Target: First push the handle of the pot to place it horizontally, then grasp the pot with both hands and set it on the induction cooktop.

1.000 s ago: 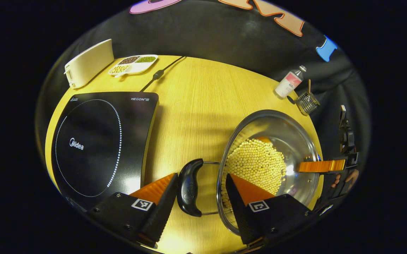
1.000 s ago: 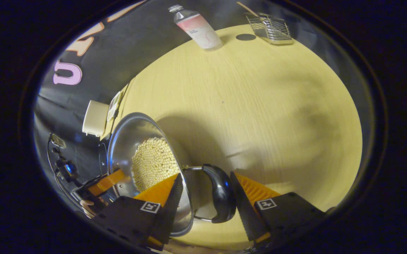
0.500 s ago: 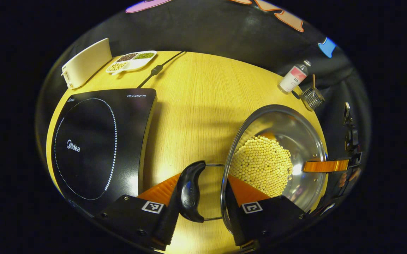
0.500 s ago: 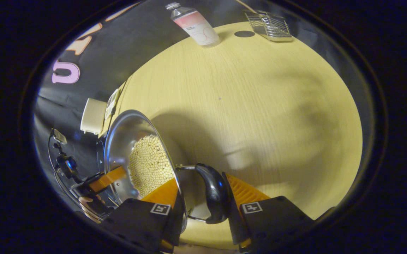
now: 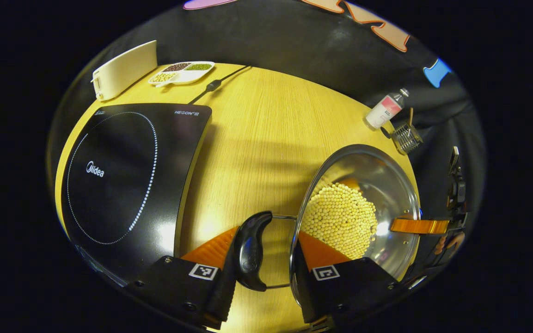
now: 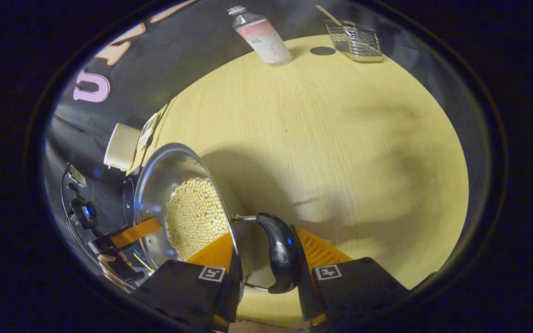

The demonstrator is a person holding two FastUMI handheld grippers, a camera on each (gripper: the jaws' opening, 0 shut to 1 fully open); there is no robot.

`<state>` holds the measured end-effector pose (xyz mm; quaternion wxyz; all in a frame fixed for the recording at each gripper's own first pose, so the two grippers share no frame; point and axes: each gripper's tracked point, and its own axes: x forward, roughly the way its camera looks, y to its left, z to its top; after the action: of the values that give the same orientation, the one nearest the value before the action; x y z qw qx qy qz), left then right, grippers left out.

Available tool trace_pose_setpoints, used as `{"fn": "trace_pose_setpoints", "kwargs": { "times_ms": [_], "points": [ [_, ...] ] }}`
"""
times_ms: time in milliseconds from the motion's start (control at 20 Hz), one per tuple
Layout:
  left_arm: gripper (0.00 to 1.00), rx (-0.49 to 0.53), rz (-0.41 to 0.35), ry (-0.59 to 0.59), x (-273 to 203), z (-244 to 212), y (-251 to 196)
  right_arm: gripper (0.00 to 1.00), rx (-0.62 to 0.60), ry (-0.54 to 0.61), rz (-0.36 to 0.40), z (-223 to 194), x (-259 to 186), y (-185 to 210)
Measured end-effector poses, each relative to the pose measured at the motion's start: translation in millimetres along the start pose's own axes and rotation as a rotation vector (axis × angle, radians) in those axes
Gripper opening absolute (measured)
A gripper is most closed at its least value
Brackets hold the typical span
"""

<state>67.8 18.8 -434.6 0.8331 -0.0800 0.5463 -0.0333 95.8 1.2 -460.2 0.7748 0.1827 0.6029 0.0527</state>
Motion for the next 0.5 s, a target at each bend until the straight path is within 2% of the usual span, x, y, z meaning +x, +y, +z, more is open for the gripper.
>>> {"fn": "trace_pose_setpoints", "kwargs": {
  "times_ms": [250,400,500],
  "points": [
    [0.59,-0.004,-0.018,-0.006,-23.4,-8.4,-5.2,0.55,-0.017,-0.022,-0.013,-14.2,-30.3,3.8],
    [0.62,-0.001,-0.014,0.008,-42.7,-14.6,-5.1,0.55,-0.025,-0.031,-0.013,-22.2,-46.0,10.0],
    [0.59,0.017,-0.003,0.000,-59.0,-14.6,-1.6,0.55,-0.014,-0.027,-0.004,-31.3,-54.3,18.2]
  ]
}}
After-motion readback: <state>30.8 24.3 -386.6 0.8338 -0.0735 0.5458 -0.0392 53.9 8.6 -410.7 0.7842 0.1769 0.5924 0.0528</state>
